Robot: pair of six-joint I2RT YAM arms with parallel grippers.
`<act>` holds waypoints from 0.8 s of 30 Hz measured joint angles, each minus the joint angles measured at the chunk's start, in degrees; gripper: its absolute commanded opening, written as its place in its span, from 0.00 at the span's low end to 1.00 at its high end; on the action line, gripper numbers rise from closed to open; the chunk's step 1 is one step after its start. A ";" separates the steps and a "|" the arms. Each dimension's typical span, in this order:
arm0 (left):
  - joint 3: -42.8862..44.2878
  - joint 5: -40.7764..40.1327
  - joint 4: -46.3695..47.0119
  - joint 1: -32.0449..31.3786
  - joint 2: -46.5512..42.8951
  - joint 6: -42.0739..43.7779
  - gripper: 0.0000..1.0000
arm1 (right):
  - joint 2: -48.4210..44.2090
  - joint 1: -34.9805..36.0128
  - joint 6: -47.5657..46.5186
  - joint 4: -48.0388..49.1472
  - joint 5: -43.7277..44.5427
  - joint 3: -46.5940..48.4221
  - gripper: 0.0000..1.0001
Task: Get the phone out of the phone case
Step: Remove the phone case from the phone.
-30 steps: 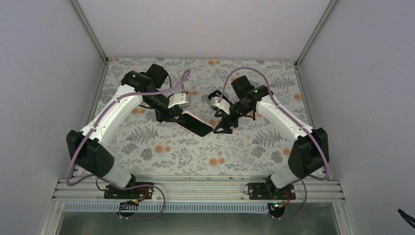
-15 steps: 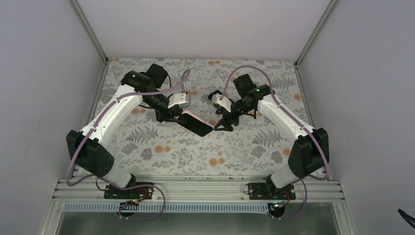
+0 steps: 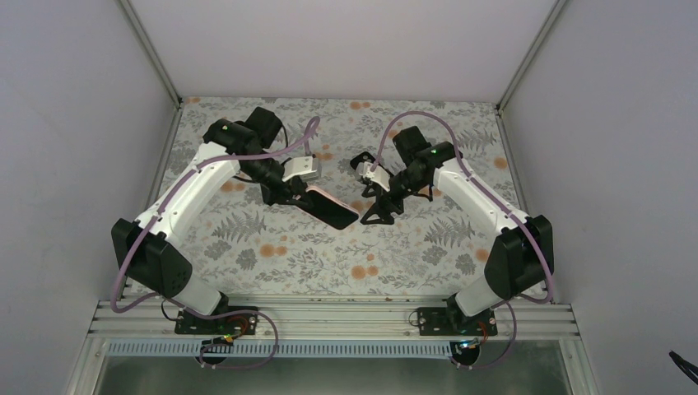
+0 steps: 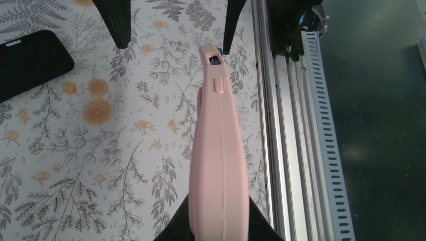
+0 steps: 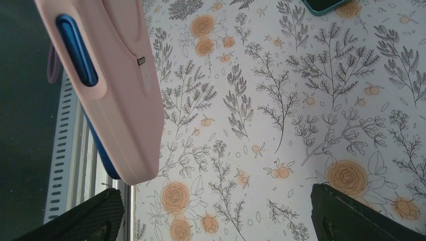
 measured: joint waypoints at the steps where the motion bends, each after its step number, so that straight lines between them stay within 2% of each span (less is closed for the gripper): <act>1: 0.00 0.02 0.00 0.00 0.00 -0.07 0.02 | 0.00 0.00 0.00 0.00 -0.13 0.00 0.91; 11: 0.00 0.44 0.00 0.00 0.02 -0.50 0.02 | 0.00 0.00 0.22 0.63 -0.48 0.20 0.91; 13: 0.00 0.46 0.00 0.00 0.02 -0.50 0.02 | 0.09 0.00 0.42 1.01 -0.48 0.33 0.87; 24: 0.00 0.28 0.24 0.42 0.15 -0.68 0.02 | 0.96 0.00 3.04 3.41 0.90 0.66 0.85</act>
